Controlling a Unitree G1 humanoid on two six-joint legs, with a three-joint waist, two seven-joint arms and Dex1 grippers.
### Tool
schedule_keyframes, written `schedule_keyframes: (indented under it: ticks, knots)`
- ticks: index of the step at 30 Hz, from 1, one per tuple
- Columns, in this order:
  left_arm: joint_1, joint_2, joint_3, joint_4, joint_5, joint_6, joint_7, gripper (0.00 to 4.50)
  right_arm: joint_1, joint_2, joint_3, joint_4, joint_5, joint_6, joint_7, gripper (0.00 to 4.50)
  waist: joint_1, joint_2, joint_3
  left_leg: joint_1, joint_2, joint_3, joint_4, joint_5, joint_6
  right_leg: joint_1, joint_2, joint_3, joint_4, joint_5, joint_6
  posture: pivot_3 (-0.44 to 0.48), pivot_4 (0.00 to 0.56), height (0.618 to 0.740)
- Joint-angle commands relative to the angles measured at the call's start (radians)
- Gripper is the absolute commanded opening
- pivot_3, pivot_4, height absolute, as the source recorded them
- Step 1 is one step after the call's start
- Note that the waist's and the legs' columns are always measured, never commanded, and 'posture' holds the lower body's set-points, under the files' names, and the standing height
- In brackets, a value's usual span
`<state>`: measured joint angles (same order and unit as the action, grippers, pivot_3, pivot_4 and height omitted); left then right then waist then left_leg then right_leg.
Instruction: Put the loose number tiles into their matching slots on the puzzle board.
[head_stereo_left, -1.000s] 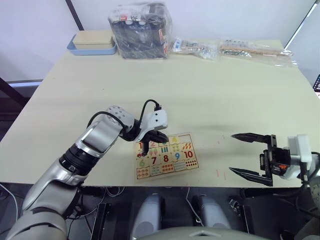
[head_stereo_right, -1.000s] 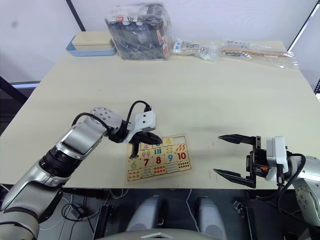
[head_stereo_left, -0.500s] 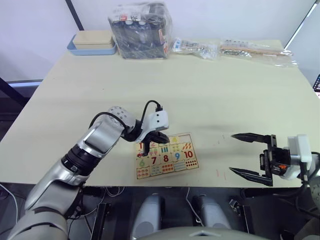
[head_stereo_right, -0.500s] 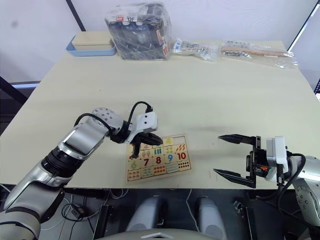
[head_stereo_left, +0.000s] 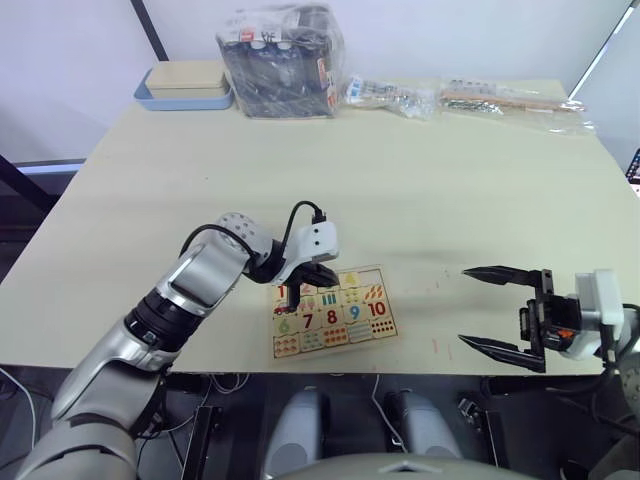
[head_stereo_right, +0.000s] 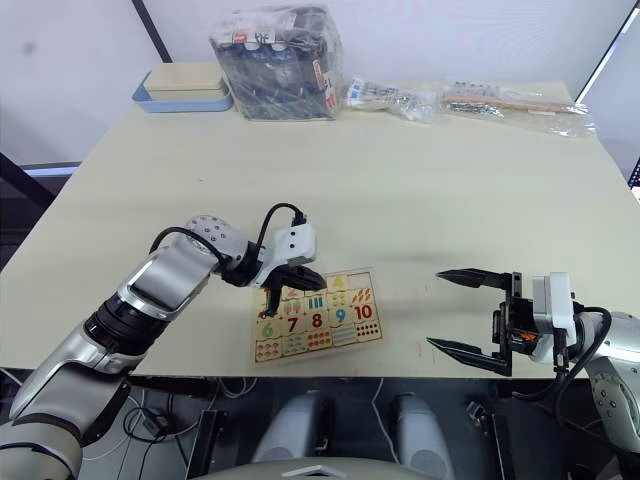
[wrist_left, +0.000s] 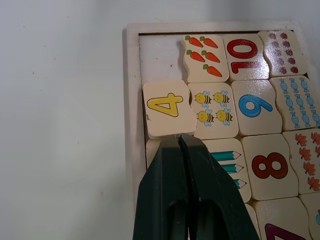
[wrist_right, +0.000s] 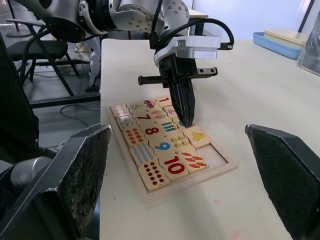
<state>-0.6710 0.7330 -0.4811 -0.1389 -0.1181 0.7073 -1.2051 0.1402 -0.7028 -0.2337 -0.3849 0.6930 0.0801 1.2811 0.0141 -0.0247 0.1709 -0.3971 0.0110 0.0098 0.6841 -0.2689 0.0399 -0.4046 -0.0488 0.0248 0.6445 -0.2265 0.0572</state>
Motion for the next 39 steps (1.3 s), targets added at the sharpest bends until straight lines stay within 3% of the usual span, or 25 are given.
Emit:
schedule_keyframes:
  ticks: [1,21,30,39]
  knots:
    - [-0.014,-0.003,0.002,-0.011,0.008,-0.014,-0.007,0.06,-0.001,-0.003,-0.02,-0.023,0.01,-0.016,0.002,4.5,0.0,0.0,0.0,0.0,0.0,0.0,0.0,0.0,0.0,0.0,0.0,0.0,0.0,0.0,0.0,0.0,0.15,0.74]
    - [-0.011,-0.012,0.007,-0.012,0.02,-0.009,-0.005,0.06,-0.007,-0.003,-0.014,-0.026,0.01,-0.012,-0.002,4.5,0.0,0.0,0.0,0.0,0.0,0.0,0.0,0.0,0.0,0.0,0.0,0.0,0.0,0.0,0.0,0.0,0.15,0.74]
    - [0.07,-0.005,0.293,-0.114,-0.201,0.124,0.042,0.06,-0.015,0.014,-0.003,-0.044,0.029,0.016,-0.041,4.5,-0.002,0.0,0.0,0.0,0.002,0.0,0.0,0.0,0.0,0.0,0.0,0.0,0.0,0.0,0.0,0.0,0.15,0.74]
    - [0.309,-0.006,0.61,-0.291,-0.352,0.228,0.225,0.06,-0.081,0.057,0.031,-0.048,0.034,0.079,-0.149,4.5,-0.005,0.0,0.0,0.001,0.005,0.0,0.0,0.0,0.0,0.0,0.0,-0.001,0.0,0.0,0.0,0.0,0.15,0.74]
